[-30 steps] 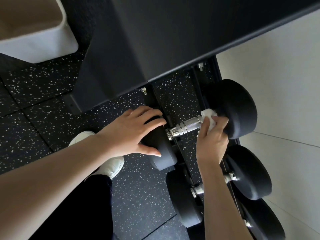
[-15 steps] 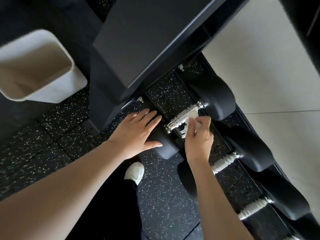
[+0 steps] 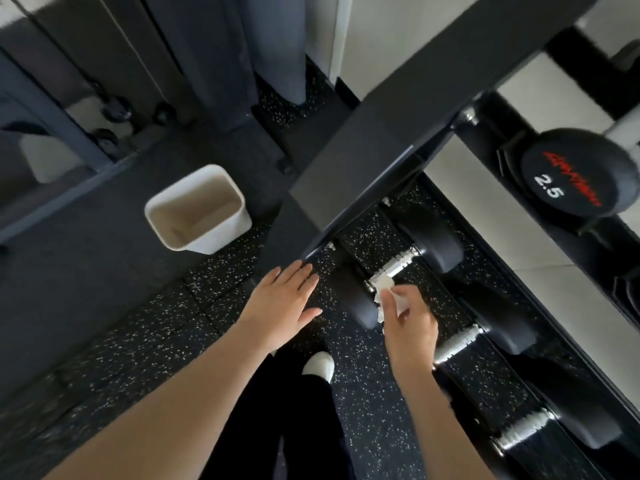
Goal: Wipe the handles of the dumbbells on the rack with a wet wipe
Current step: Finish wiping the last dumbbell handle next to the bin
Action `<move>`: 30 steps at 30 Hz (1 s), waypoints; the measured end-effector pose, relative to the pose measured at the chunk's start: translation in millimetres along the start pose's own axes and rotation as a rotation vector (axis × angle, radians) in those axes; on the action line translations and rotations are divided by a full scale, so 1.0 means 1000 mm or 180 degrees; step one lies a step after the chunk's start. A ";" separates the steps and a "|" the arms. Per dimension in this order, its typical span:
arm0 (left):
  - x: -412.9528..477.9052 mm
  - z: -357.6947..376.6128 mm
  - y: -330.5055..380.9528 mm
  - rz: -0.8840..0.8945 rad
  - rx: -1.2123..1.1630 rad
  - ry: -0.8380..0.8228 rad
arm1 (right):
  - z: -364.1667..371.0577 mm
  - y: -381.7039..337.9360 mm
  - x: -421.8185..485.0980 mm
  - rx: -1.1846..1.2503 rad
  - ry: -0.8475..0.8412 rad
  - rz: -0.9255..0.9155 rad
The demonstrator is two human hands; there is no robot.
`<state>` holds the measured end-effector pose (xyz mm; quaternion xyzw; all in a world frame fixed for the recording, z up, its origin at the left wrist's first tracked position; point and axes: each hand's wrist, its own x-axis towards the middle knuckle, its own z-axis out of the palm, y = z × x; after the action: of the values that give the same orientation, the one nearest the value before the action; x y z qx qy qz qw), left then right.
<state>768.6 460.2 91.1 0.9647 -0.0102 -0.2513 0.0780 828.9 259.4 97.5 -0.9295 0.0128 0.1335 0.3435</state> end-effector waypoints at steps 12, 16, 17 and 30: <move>-0.081 -0.034 -0.117 -0.1024 -0.0642 0.0533 | 0.061 -0.147 -0.024 0.0139 -0.0695 -0.0483; -0.094 -0.038 -0.177 -0.1145 -0.0692 0.0508 | 0.108 -0.204 -0.018 0.0004 -0.0836 -0.0606; -0.098 -0.040 -0.196 -0.1144 -0.0697 0.0493 | 0.122 -0.219 -0.016 -0.0029 -0.0872 -0.0614; -0.121 -0.066 -0.389 -0.1192 -0.0616 0.0725 | 0.276 -0.345 0.016 -0.0185 -0.1132 -0.0077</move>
<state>687.9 861.3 146.0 0.9599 0.2018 -0.1508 0.1227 818.4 701.0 110.9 -0.9009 -0.0632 0.2919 0.3148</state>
